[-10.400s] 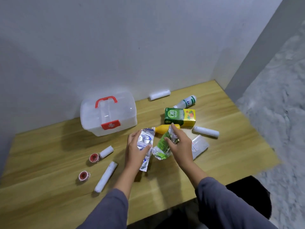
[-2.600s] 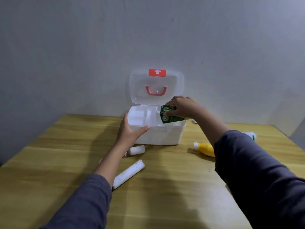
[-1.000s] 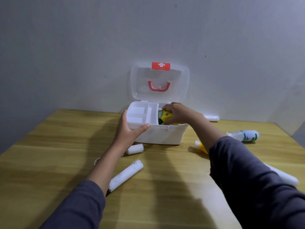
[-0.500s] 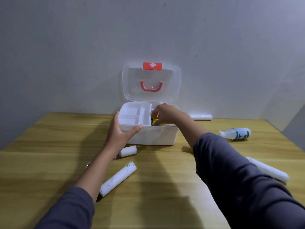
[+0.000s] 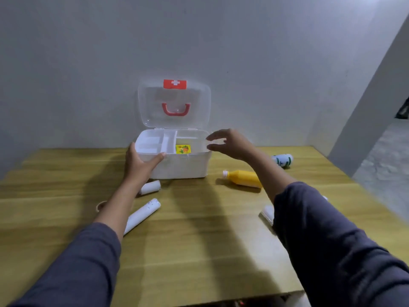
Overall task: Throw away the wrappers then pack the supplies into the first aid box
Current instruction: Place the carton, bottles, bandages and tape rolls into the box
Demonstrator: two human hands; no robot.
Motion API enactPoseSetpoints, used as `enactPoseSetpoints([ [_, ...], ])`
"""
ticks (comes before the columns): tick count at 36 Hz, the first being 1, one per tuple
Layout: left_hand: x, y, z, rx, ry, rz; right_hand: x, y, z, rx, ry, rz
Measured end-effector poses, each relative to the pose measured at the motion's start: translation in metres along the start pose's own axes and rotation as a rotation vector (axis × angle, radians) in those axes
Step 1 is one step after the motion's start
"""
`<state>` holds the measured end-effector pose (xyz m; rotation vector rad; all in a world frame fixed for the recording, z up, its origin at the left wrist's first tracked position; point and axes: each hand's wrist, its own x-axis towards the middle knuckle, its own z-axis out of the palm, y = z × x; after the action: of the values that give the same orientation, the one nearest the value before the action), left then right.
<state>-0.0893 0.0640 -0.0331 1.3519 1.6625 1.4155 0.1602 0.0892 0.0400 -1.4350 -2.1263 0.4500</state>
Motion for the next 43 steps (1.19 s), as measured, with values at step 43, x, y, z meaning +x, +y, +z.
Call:
enactPoseSetpoints([
  [43, 0.009, 0.009, -0.015, 0.141, -0.069, 0.037, -0.017, -0.006, 0.001, -0.259, 0.162, -0.133],
])
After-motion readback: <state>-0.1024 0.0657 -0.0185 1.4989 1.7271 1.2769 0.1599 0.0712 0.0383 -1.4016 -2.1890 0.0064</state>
